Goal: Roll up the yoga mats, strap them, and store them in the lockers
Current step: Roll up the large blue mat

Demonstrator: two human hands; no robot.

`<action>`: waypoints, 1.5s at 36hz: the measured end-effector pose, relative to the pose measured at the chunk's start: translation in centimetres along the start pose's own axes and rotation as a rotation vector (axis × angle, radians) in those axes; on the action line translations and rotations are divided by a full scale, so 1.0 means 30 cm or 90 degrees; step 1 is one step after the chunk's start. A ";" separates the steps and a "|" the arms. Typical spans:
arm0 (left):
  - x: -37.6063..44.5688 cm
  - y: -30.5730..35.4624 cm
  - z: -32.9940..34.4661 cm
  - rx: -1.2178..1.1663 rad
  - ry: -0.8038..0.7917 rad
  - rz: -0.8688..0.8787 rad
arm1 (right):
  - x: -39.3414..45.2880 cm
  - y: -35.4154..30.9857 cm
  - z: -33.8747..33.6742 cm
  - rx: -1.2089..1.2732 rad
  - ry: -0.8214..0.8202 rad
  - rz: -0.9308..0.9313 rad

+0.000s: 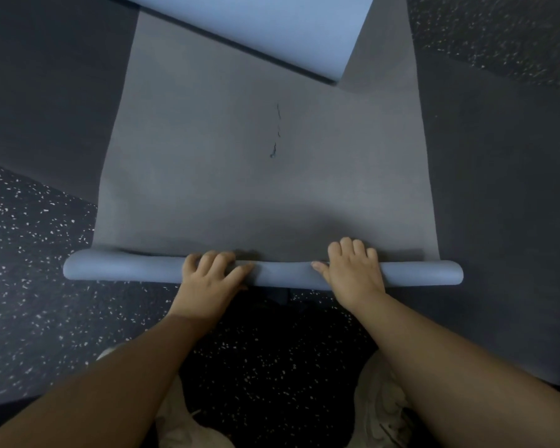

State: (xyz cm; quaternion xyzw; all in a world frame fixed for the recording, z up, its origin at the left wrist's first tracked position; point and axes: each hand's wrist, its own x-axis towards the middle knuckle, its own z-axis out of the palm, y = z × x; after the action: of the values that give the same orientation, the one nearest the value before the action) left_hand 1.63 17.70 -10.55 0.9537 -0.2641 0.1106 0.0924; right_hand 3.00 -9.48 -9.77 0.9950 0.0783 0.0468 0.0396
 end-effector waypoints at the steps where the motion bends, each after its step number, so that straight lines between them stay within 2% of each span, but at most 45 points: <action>1: 0.008 0.001 -0.002 -0.003 0.003 -0.001 | 0.001 0.001 0.001 0.002 0.003 0.000; 7: 0.059 -0.041 -0.014 -0.057 -0.044 0.013 | 0.009 -0.003 -0.011 0.004 0.053 0.027; 12: 0.123 -0.054 -0.047 -0.060 -0.108 -0.030 | 0.007 -0.028 -0.036 0.057 0.163 0.023; 16: 0.177 -0.066 -0.058 -0.076 -0.184 -0.097 | -0.021 -0.042 -0.036 0.107 0.187 -0.011; 20: 0.208 -0.070 -0.068 -0.110 -0.274 -0.154 | -0.068 -0.041 -0.027 0.108 0.101 -0.027; 22: 0.204 -0.067 -0.067 -0.131 -0.246 -0.183 | -0.081 -0.045 -0.024 0.098 0.027 -0.019; 26: 0.191 -0.070 -0.060 -0.092 -0.152 -0.113 | -0.054 -0.055 -0.040 0.118 -0.085 0.021; 29: 0.195 -0.064 -0.053 -0.040 -0.107 -0.091 | -0.009 -0.044 -0.052 0.101 -0.120 0.017; 34: 0.202 0.007 -0.045 -0.007 -0.079 -0.141 | 0.079 -0.036 -0.067 0.079 -0.181 0.027; 38: 0.181 0.066 -0.019 -0.056 -0.044 -0.073 | 0.140 -0.034 -0.089 0.036 -0.238 -0.002; 42: 0.186 0.085 -0.004 -0.076 -0.061 -0.100 | 0.174 -0.021 -0.103 0.050 -0.259 -0.032; 50: 0.271 0.068 0.014 -0.011 -0.216 -0.151 | 0.215 -0.002 -0.119 0.045 -0.278 -0.060; 52: 0.283 0.068 0.014 -0.004 -0.263 -0.153 | 0.214 0.003 -0.119 0.042 -0.253 -0.059; 54: 0.301 0.062 0.009 -0.002 -0.297 -0.158 | 0.196 0.006 -0.098 0.066 -0.164 -0.052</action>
State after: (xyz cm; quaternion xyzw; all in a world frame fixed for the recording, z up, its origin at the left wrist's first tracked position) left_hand 8.24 11.70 -8.24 0.9783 -0.1597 -0.1245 0.0431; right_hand 8.52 -8.50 -6.32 0.9895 0.1153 -0.0871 0.0001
